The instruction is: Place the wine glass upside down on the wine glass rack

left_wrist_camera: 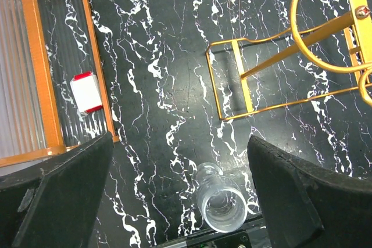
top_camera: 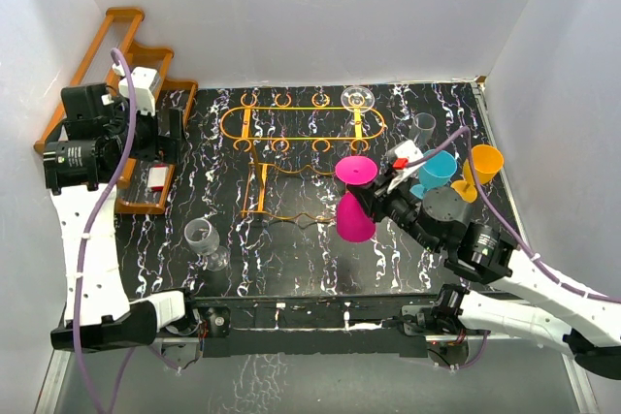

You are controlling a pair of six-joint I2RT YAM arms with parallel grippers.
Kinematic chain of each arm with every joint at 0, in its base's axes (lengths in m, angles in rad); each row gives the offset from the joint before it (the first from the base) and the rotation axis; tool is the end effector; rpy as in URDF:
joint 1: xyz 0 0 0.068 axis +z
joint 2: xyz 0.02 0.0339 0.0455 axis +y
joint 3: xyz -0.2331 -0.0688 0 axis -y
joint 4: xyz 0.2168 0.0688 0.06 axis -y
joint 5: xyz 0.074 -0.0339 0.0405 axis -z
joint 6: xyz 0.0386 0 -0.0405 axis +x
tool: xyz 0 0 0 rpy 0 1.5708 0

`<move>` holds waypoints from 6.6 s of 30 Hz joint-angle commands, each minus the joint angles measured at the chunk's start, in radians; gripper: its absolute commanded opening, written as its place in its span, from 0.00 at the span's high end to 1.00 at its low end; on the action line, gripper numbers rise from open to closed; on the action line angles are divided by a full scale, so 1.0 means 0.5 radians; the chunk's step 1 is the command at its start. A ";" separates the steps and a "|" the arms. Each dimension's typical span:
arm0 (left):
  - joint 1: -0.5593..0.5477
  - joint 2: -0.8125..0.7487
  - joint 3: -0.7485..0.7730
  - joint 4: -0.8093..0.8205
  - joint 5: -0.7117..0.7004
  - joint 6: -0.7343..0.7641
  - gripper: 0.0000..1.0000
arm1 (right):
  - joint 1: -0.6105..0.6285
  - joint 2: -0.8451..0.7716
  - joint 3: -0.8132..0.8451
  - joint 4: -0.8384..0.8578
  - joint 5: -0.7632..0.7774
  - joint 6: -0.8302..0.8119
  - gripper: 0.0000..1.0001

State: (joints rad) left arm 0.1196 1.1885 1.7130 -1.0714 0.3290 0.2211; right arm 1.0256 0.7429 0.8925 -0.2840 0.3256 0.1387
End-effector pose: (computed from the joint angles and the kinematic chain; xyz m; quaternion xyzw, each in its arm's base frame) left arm 0.1852 0.0097 0.4328 0.1237 0.8548 -0.0588 0.5005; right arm 0.0953 0.1332 0.3480 -0.2225 0.7169 0.2551 0.6095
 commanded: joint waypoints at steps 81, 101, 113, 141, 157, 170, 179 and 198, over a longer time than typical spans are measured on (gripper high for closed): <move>-0.077 0.126 -0.562 -0.723 0.005 0.723 0.31 | -0.290 -0.404 -0.075 0.218 -0.097 0.340 0.02; -0.248 0.241 -0.851 -0.664 -0.001 0.656 0.96 | -0.290 -0.517 -0.110 0.449 -0.145 0.345 0.02; -0.246 0.098 -0.613 -0.591 -0.245 0.533 1.00 | -0.290 -0.508 -0.054 0.486 -0.078 0.307 0.01; -0.164 -0.898 -0.374 1.942 -0.054 -0.212 1.00 | -0.290 0.995 0.772 1.572 -1.081 1.298 0.09; -0.138 -1.145 -0.536 1.696 0.095 -0.234 1.00 | -0.284 1.090 0.792 1.806 -0.930 1.585 0.17; -0.139 -0.989 -0.429 0.174 0.069 0.358 1.00 | -0.287 0.749 0.651 1.601 -0.754 1.281 0.13; -0.138 -0.745 -0.658 -0.234 0.271 0.583 1.00 | -0.284 0.686 0.565 1.547 -0.702 1.249 0.12; -0.139 -0.701 -1.089 0.024 0.027 0.597 1.00 | -0.286 0.578 0.408 1.515 -0.564 1.174 0.10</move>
State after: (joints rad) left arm 0.0441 0.8692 1.2041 -1.1511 0.3611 0.5388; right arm 0.8825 1.0512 1.1027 0.4461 0.0154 0.7517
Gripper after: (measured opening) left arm 0.030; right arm 0.900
